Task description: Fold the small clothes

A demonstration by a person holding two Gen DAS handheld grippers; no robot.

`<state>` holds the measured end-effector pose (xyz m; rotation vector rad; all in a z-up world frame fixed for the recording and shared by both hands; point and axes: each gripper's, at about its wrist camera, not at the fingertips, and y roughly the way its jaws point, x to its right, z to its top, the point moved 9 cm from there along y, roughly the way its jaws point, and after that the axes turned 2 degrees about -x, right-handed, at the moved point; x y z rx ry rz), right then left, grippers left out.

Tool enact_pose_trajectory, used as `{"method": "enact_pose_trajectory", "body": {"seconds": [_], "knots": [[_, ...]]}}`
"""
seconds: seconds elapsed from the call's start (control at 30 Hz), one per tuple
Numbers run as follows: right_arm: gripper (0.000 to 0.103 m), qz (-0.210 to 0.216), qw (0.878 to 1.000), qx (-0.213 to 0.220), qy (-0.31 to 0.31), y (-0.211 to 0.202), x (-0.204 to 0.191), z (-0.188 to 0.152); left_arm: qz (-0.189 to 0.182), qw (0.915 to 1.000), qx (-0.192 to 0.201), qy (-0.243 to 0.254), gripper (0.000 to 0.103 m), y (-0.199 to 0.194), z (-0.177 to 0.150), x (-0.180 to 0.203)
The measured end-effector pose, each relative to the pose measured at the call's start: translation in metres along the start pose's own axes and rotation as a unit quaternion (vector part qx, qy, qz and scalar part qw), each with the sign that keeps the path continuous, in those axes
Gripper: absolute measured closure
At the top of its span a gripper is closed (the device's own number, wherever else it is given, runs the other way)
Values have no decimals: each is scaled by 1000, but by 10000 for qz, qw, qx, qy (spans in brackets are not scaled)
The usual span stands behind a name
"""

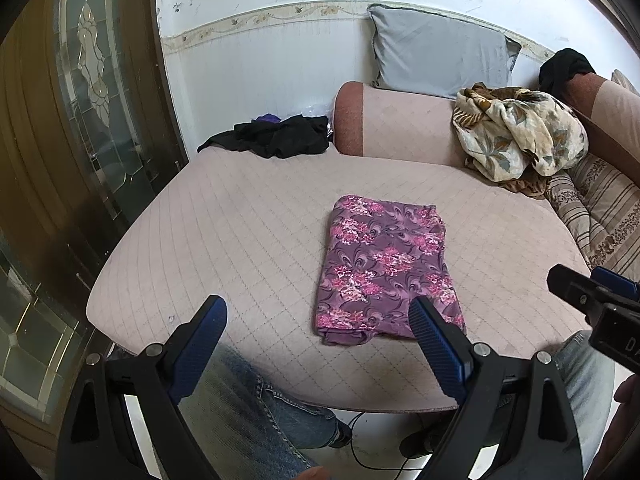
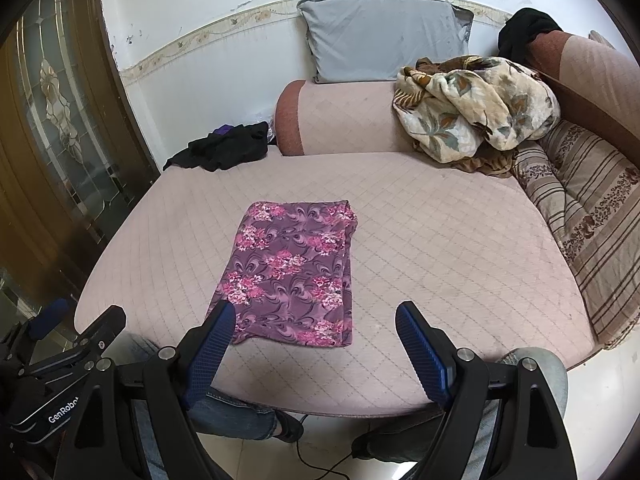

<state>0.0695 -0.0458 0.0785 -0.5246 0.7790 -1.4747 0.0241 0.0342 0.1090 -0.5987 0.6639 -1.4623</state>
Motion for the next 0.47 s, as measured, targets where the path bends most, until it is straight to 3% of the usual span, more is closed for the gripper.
{"method": "enact_pose_trajectory", "body": {"seconds": [0.47], "knots": [[17,94,9998,-89,172,31,8,13,-219,9997,56,96,11,37,25,4]]}}
